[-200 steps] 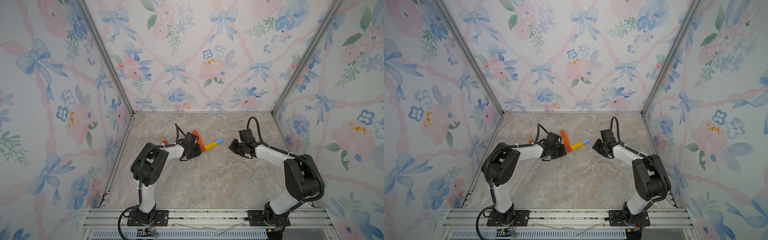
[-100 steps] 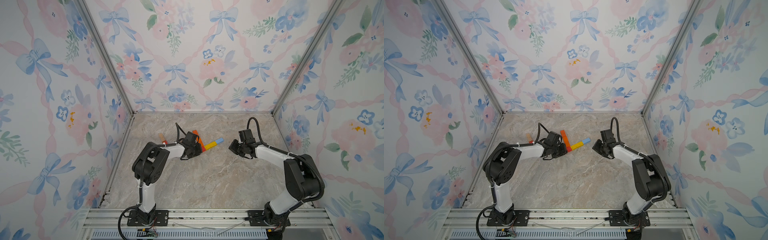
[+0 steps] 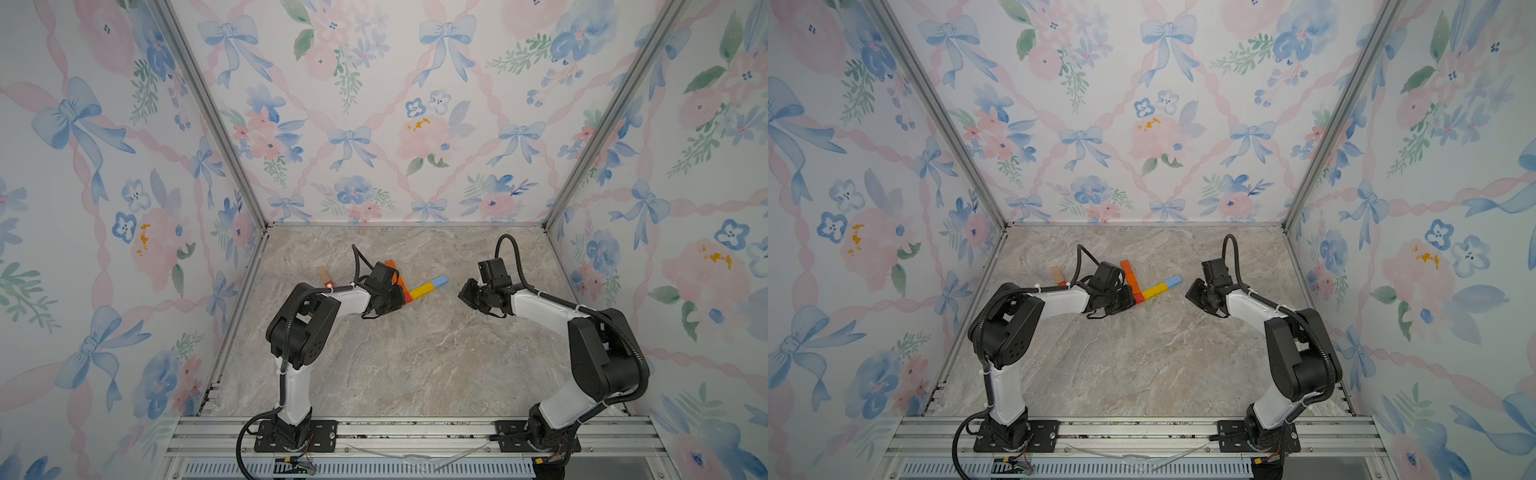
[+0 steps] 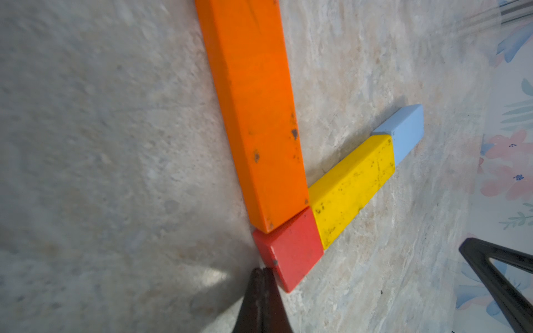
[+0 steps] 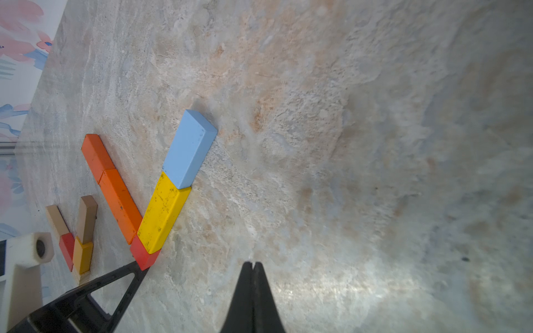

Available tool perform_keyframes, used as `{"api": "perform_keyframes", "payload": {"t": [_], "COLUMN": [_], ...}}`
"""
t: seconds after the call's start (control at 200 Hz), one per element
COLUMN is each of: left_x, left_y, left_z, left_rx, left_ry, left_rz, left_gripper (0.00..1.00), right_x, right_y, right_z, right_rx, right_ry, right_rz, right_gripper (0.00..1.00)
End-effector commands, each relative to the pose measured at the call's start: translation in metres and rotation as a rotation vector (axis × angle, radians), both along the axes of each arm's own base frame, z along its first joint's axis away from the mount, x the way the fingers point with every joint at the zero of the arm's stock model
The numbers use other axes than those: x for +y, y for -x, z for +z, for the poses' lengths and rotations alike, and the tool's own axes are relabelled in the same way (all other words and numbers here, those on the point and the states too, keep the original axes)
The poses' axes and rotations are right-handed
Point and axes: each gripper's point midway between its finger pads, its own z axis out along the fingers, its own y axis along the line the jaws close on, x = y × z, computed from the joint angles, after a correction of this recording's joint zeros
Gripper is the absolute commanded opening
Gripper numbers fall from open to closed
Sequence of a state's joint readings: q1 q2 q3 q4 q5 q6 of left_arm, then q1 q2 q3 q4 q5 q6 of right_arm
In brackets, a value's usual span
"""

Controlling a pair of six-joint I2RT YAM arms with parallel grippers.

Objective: Assemble the letter v with building blocks
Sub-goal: Adjust the building block at the center of the board, then reset both arms

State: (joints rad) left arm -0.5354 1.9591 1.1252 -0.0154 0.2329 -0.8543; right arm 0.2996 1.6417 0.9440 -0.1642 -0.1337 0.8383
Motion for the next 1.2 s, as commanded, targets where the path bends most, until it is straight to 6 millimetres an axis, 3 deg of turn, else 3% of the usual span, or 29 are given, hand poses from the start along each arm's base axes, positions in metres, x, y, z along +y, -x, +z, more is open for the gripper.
{"api": "perform_keyframes", "payload": {"t": [0.0, 0.37, 0.56, 0.7, 0.795, 0.88, 0.96, 1.035, 1.05, 1.115, 1.195], "left_x": [0.016, 0.031, 0.049, 0.086, 0.127, 0.165, 0.201, 0.230, 0.235, 0.253, 0.267], "left_y": [0.011, 0.004, 0.004, 0.010, 0.018, 0.025, 0.033, 0.038, 0.041, 0.047, 0.051], "left_z": [-0.020, 0.034, 0.096, 0.153, 0.185, 0.201, 0.207, 0.213, 0.200, 0.193, 0.183], "left_rx": [0.060, -0.077, -0.253, -0.451, -0.580, -0.663, -0.707, -0.729, -0.707, -0.705, -0.717], "left_ry": [-0.056, -0.074, -0.091, -0.174, -0.276, -0.370, -0.465, -0.522, -0.544, -0.588, -0.639], "left_rz": [0.036, 0.065, 0.083, 0.135, 0.202, 0.262, 0.338, 0.416, 0.417, 0.461, 0.493], "left_gripper": [0.00, 0.00, 0.00, 0.00, 0.19, 0.60, 0.80, 0.88, 0.90, 0.97, 0.98], "right_x": [-0.008, -0.017, -0.025, -0.048, -0.070, -0.092, -0.106, -0.115, -0.117, -0.122, -0.128], "right_y": [0.005, 0.011, 0.010, 0.010, 0.012, 0.015, 0.018, 0.020, 0.021, 0.022, 0.024], "right_z": [0.004, 0.028, 0.057, 0.093, 0.109, 0.115, 0.118, 0.120, 0.120, 0.122, 0.121], "right_rx": [0.002, -0.039, -0.111, -0.221, -0.282, -0.308, -0.326, -0.343, -0.346, -0.371, -0.390], "right_ry": [0.001, 0.044, 0.069, 0.138, 0.207, 0.235, 0.259, 0.300, 0.307, 0.340, 0.375], "right_rz": [-0.023, -0.019, -0.007, -0.010, -0.005, -0.029, -0.032, -0.029, -0.030, -0.021, -0.019], "right_gripper": [0.00, 0.01, 0.04, 0.16, 0.32, 0.41, 0.51, 0.61, 0.64, 0.73, 0.85]}}
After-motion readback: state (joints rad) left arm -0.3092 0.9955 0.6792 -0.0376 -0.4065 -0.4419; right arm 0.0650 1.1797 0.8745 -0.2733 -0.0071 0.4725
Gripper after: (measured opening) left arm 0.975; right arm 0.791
